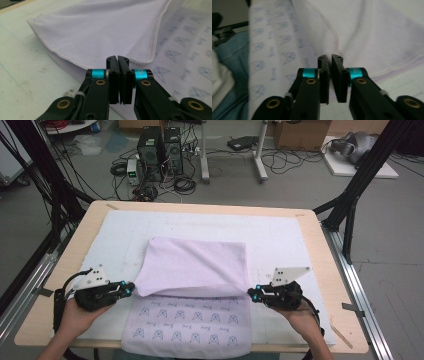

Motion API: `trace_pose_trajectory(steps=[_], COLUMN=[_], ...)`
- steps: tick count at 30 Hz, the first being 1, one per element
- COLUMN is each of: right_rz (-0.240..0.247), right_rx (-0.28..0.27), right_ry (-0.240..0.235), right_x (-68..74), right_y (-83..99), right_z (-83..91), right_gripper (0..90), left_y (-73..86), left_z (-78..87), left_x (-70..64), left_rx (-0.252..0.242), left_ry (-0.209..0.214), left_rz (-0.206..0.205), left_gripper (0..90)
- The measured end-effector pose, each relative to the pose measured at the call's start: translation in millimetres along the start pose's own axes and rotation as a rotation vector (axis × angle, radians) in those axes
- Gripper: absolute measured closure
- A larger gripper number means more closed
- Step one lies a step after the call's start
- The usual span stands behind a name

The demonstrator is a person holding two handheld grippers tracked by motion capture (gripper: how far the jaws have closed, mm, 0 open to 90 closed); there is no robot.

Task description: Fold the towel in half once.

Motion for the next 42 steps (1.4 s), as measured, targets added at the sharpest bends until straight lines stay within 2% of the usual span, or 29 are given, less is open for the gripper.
trace_pose_trajectory(steps=[1, 2, 3, 6, 9, 12, 17, 20, 24, 27, 29, 32, 34, 37, 40, 42], right_rz=[-0.01, -0.031, -0.039, -0.042, -0.016, -0.012, -0.016, -0.019, -0.023, -0.025, -0.029, -0.033, -0.045, -0.063, -0.067, -0.064], right_rx=[-0.012, -0.029, -0.035, -0.046, 0.003, 0.043, 0.091, 0.111, 0.142, 0.143, 0.142, 0.132, 0.115, 0.078, 0.056, 0.066], right_ry=[-0.014, -0.014, -0.027, -0.025, -0.017, -0.033, -0.056, -0.083, -0.07, -0.076, -0.075, -0.097, -0.104, -0.107, -0.075, -0.073], right_x=[3.4, 3.1, 2.9, -1.2, -0.5, 2.5, 8.6, 15.8, 18.0, 20.2, 22.0, 25.7, 26.8, 23.5, 17.9, 17.3], right_y=[1.0, 0.2, -0.4, -6.0, -6.6, -3.1, 8.5, 14.7, 23.5, 28.0, 30.1, 30.4, 27.9, 20.5, 13.3, 13.4], right_z=[1.7, 3.0, 4.4, 1.4, -13.7, -27.5, -41.5, -44.5, -48.1, -51.4, -53.3, -53.0, -49.5, -43.5, -38.3, -39.8], right_gripper=[68.0, 65.5, 65.0, 62.6, 61.2, 59.5, 56.5, 56.2, 57.2, 68.8, 72.2, 67.1, 63.3, 58.8, 58.0, 58.0], left_y=[0.2, -1.7, -5.2, -14.2, -12.8, -3.5, 16.3, 24.3, 32.5, 38.4, 40.2, 42.1, 44.3, 44.0, 44.3, 44.8], left_z=[1.2, 1.5, 1.4, -3.9, -15.6, -26.3, -36.8, -38.3, -41.9, -44.3, -43.0, -38.5, -36.0, -34.9, -38.0, -39.9], left_x=[-3.1, -4.0, -3.8, -2.7, -1.8, -2.7, -11.5, -17.5, -20.9, -25.3, -29.4, -34.4, -34.4, -31.3, -30.4, -29.0], left_rx=[0.005, 0.006, 0.003, 0.002, 0.018, 0.035, 0.089, 0.108, 0.141, 0.161, 0.158, 0.151, 0.158, 0.152, 0.162, 0.162], left_ry=[0.011, 0.011, 0.01, 0.01, 0.016, 0.032, 0.058, 0.068, 0.079, 0.094, 0.108, 0.124, 0.12, 0.123, 0.118, 0.097], left_rz=[-0.004, -0.003, -0.002, -0.022, -0.025, -0.002, -0.002, -0.012, -0.01, -0.017, -0.024, -0.031, -0.031, -0.01, -0.018, -0.037], left_gripper=[84.6, 77.9, 71.1, 67.5, 66.1, 64.7, 60.7, 59.6, 58.4, 58.8, 59.7, 58.3, 55.0, 53.7, 61.4, 67.7])
Point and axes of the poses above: each handheld gripper's, and its own axes: z roughly backward along the jaws, y roughly out of its underside, x roughly to its left, the point moved 9 cm from there along -z, roughly forward along the jaws, and after that the axes turned 4 degrees about x, right-handed, at the moved point
